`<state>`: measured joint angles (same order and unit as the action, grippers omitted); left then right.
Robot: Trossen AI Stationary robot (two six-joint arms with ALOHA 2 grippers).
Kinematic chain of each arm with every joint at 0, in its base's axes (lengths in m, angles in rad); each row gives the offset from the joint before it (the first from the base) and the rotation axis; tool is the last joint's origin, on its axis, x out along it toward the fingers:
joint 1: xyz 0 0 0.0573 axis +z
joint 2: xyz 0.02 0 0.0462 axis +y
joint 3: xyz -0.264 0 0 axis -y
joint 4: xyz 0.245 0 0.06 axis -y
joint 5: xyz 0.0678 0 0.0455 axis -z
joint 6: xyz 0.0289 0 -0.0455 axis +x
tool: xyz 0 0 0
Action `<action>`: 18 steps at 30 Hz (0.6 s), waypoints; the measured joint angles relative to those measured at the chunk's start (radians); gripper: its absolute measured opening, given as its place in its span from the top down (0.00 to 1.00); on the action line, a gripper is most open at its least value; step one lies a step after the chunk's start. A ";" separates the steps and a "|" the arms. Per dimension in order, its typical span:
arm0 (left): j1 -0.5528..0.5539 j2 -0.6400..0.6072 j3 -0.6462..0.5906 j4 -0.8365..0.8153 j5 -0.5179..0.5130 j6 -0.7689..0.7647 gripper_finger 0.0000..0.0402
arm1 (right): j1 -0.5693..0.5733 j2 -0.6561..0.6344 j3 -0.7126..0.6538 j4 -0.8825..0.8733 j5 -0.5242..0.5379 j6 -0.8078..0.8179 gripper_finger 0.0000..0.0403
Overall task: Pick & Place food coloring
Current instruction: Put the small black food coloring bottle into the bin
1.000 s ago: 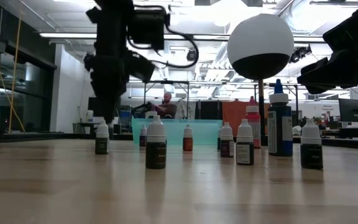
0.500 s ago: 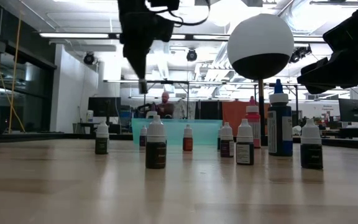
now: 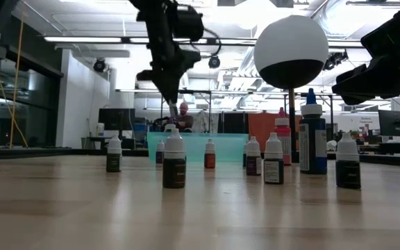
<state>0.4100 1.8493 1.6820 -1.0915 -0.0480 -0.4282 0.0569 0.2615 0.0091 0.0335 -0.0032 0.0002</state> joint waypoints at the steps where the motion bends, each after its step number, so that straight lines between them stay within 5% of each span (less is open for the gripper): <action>1: 0.010 0.018 0.008 0.002 0.002 -0.018 0.91 | 0.000 0.000 0.000 0.000 0.000 0.000 1.00; 18: 0.111 0.199 0.056 0.072 -0.056 -0.314 0.91 | 0.000 0.000 0.000 0.000 0.000 0.000 1.00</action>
<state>0.5210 2.0487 1.7382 -1.0199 -0.1043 -0.7417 0.0570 0.2619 0.0092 0.0338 -0.0035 -0.0001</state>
